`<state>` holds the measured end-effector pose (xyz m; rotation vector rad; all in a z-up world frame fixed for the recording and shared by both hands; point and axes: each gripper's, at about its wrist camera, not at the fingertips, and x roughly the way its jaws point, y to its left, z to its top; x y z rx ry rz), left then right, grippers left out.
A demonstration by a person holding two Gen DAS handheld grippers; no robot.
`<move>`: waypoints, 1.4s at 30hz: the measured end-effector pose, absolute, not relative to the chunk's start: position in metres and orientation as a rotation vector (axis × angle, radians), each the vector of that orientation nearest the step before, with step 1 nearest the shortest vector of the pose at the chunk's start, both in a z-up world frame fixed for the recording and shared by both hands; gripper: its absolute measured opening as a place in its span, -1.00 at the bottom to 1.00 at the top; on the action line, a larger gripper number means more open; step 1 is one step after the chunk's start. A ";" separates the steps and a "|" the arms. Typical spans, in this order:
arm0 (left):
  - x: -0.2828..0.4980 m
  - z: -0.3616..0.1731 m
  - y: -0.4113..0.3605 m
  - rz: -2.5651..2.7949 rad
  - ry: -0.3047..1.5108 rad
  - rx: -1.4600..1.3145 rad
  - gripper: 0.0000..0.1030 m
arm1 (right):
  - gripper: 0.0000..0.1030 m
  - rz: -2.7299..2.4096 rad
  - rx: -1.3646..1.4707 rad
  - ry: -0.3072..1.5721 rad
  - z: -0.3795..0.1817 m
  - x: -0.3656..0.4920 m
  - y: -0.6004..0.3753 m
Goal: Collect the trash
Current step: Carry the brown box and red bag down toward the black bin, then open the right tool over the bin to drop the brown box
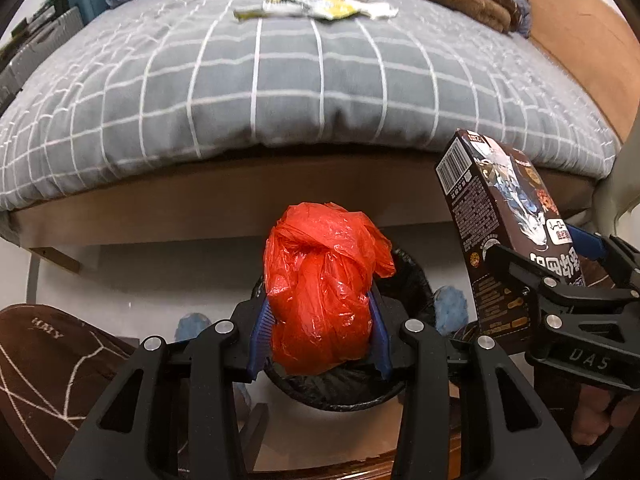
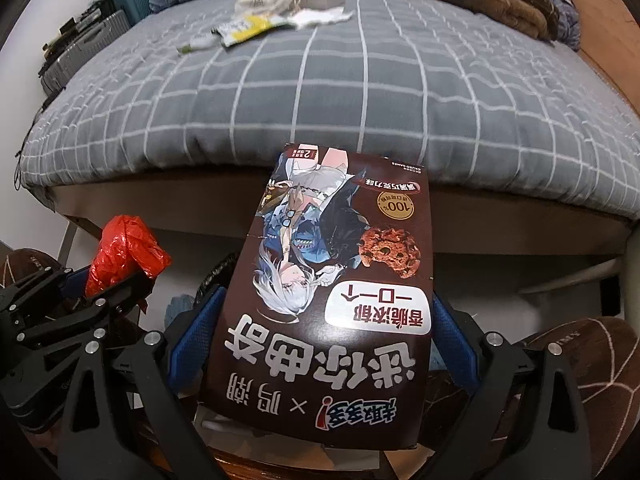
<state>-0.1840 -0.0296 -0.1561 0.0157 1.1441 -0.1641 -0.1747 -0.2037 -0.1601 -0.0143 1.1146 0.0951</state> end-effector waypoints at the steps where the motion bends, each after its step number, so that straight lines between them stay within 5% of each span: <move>1: -0.183 -0.159 -0.030 -0.165 1.151 0.021 -0.22 | 0.78 0.097 -0.011 1.128 -0.166 -0.173 -0.203; 20: -0.162 -0.211 -0.024 -0.144 1.223 0.055 -0.22 | 0.78 0.153 -0.012 1.338 -0.233 -0.150 -0.174; 42: -0.152 -0.212 -0.010 -0.116 1.266 -0.007 -0.21 | 0.86 0.145 -0.043 1.329 -0.242 -0.154 -0.180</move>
